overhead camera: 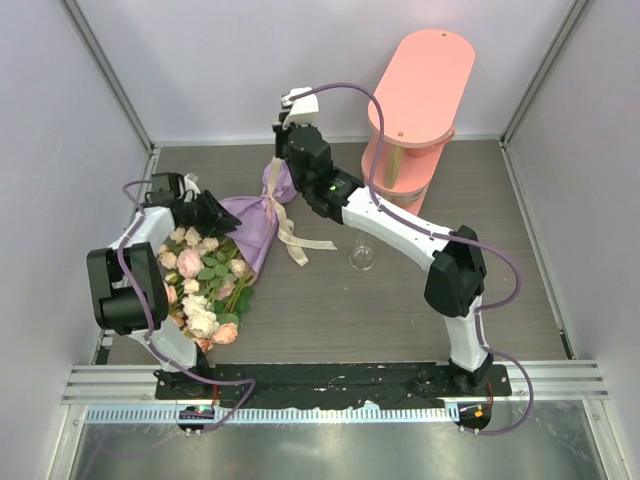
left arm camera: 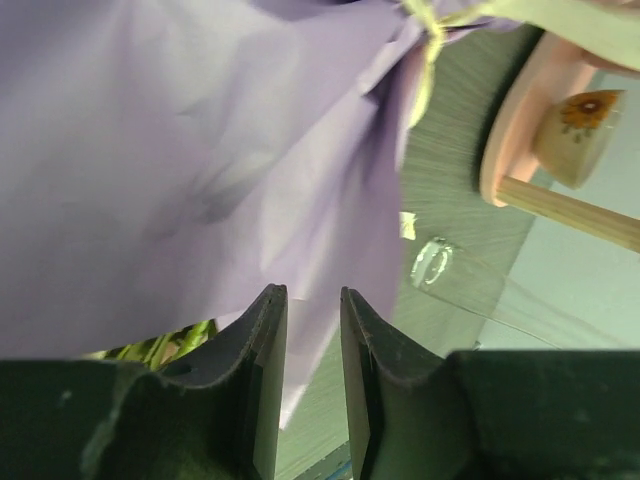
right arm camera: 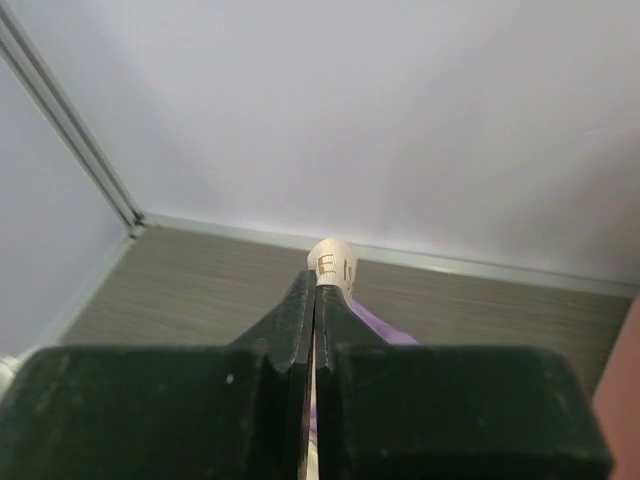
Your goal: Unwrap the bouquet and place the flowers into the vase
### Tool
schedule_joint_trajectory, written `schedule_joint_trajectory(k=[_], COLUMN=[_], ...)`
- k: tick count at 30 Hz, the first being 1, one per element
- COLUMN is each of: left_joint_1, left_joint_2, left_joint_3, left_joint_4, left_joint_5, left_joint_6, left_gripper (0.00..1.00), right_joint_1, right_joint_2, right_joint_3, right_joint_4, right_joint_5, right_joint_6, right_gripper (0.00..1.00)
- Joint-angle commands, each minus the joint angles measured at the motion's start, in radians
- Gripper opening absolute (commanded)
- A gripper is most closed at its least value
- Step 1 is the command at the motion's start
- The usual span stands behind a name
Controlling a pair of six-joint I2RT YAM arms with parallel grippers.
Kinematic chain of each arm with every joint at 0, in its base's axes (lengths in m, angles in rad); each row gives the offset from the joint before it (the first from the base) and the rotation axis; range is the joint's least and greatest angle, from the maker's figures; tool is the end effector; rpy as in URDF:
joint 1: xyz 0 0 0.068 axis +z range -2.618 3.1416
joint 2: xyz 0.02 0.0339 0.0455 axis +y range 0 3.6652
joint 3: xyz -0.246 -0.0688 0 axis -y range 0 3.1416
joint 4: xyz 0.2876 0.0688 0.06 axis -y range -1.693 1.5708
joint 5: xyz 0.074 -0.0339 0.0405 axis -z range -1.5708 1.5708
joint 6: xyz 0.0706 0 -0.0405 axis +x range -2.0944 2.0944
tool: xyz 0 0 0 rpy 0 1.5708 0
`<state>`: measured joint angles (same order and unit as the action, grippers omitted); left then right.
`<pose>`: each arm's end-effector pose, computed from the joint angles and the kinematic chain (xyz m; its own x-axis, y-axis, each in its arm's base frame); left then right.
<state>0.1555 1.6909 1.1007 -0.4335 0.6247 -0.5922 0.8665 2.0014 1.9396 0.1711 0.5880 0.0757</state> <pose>0.3918 0.0196 0.1354 -0.7977 -0.5833 -0.1528 -0.3258 0.6302 -0.7048 0.3830 0.3903 0.3936 0.0495 0.1554 -0.9866 -0.2816 0.9499 0.1355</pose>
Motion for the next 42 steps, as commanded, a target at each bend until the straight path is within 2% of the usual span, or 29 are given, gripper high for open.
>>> schedule_joint_trajectory(k=[1,6,9,11,14,17,18,19,20,21,23,24,26,29,32,33,35,42], left_joint_1=[-0.005,-0.037,-0.076,-0.080,-0.079,-0.076,-0.076,-0.077,-0.076,-0.074,-0.070,-0.067,-0.060,-0.060,-0.060,-0.062,-0.060,-0.062], left_joint_2=[-0.071,-0.042,0.073,0.163,0.202,0.194,0.191,0.191,0.190,0.191,0.194,0.194,0.193,0.201,0.201,0.197,0.191,0.202], left_joint_3=[0.019,0.085,0.152,0.175,0.185,0.162,0.150,0.148,0.146,0.145,0.143,0.140,0.134,0.133,0.133,0.133,0.130,0.140], left_joint_4=[0.113,0.151,0.147,0.134,0.131,0.105,0.119,0.145,0.142,0.142,0.142,0.148,0.150,0.150,0.154,0.154,0.153,0.127], left_joint_5=[0.095,0.049,0.050,0.050,0.017,-0.019,0.009,0.018,0.018,0.024,0.041,0.056,0.055,0.055,0.049,0.043,0.030,0.013], left_joint_6=[-0.086,-0.193,-0.211,-0.224,-0.210,-0.170,-0.179,-0.185,-0.189,-0.193,-0.202,-0.207,-0.205,-0.196,-0.186,-0.181,-0.176,-0.159], left_gripper=[0.30,0.22,0.15,0.09,0.07,0.08,0.10,0.12,0.12,0.12,0.12,0.13,0.16,0.23,0.28,0.29,0.29,0.23], right_joint_1=[-0.004,-0.038,-0.052,-0.054,-0.060,-0.066,-0.066,-0.064,-0.063,-0.066,-0.067,-0.066,-0.049,-0.049,-0.050,-0.052,-0.050,-0.057], right_joint_2=[0.016,0.088,0.126,0.151,0.187,0.229,0.235,0.237,0.228,0.220,0.211,0.214,0.244,0.313,0.361,0.384,0.414,0.507], right_joint_3=[-0.066,-0.088,-0.027,-0.019,-0.019,0.004,0.013,0.021,0.016,0.009,-0.011,-0.014,0.011,0.117,0.174,0.183,0.214,0.335], right_joint_4=[0.090,0.131,0.085,0.084,0.045,-0.014,-0.027,-0.041,-0.044,-0.051,-0.071,-0.070,-0.080,-0.165,-0.223,-0.229,-0.255,-0.354], right_joint_5=[0.027,-0.045,-0.028,0.044,0.148,0.214,0.214,0.202,0.102,0.022,-0.264,-0.327,-0.341,-0.375,-0.378,-0.411,-0.419,-0.459], right_joint_6=[-0.101,-0.108,-0.114,-0.155,-0.156,-0.178,-0.189,-0.197,-0.198,-0.188,-0.180,-0.180,-0.169,-0.169,-0.203,-0.221,-0.255,-0.343], right_gripper=[0.05,0.05,0.05,0.05,0.05,0.19,0.34,0.41,0.49,0.62,0.67,0.71,0.74,0.71,0.53,0.52,0.49,0.50])
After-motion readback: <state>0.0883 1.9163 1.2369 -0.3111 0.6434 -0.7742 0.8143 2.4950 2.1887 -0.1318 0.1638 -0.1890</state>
